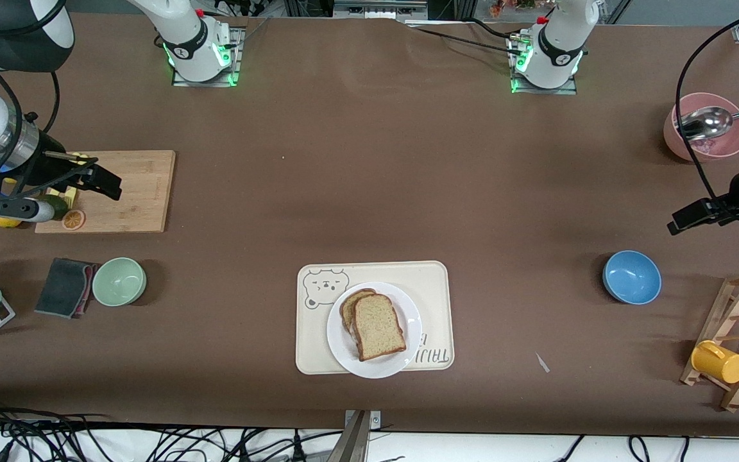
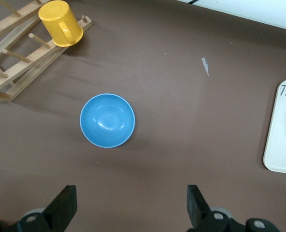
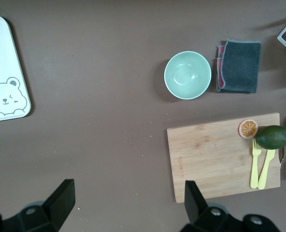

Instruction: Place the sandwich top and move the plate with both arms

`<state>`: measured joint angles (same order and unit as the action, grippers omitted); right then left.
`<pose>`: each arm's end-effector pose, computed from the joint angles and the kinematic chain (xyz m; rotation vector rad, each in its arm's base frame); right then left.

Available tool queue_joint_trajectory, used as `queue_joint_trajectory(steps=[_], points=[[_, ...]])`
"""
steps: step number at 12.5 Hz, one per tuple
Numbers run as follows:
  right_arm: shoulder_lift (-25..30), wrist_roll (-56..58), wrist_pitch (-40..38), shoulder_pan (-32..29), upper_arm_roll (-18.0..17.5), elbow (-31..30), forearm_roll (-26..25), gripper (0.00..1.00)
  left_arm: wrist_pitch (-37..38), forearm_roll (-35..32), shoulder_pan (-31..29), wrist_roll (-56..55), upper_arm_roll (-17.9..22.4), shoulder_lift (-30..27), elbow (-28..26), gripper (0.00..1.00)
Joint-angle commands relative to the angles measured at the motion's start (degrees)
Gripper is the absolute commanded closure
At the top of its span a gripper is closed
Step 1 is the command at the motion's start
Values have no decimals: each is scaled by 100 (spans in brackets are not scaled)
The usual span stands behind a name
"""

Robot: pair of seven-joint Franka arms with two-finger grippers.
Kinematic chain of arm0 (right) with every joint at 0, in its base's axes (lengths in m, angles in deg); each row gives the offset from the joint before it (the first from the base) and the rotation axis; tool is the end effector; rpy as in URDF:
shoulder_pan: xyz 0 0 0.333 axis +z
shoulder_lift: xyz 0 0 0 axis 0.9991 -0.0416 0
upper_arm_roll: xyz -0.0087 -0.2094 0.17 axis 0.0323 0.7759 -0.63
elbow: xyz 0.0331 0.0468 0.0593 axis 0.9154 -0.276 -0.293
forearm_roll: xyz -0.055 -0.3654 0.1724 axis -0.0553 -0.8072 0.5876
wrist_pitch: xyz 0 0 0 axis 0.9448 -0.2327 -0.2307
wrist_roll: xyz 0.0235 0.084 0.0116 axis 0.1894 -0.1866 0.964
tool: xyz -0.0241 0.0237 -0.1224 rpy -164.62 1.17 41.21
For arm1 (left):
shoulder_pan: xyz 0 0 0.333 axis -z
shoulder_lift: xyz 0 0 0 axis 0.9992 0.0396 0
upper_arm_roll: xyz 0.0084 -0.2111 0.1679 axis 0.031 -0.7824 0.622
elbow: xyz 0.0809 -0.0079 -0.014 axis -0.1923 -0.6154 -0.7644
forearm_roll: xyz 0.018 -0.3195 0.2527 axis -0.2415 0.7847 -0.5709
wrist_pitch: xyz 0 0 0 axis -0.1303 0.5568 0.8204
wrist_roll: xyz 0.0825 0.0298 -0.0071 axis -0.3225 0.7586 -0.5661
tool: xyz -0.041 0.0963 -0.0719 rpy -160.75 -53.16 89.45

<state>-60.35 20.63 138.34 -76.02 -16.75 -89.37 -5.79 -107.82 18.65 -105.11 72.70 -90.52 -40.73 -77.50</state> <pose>0.6101 0.0671 0.5000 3.0942 -0.1959 -0.0477 0.6288 0.0571 0.4685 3.0836 0.3668 0.0649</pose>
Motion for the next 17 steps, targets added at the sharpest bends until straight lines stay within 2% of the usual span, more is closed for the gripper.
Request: queue_joint_trajectory(steps=[1,3,6,9,17], points=[[70,65,-57,0,3,3,33,0,273,-127,1233,-63,1227,-34,99,0],[79,65,-57,0,3,3,16,0,414,-118,1666,-124,1573,-157,90,0],[87,83,-66,0,-23,3,-2,0,818,-127,1931,-238,1706,-350,90,0],[87,424,-66,-8,21,-6,33,0,951,-127,1923,-282,1698,-535,46,0],[96,443,-66,0,56,-6,-2,0,1047,-127,1906,-300,1575,-659,-15,0]])
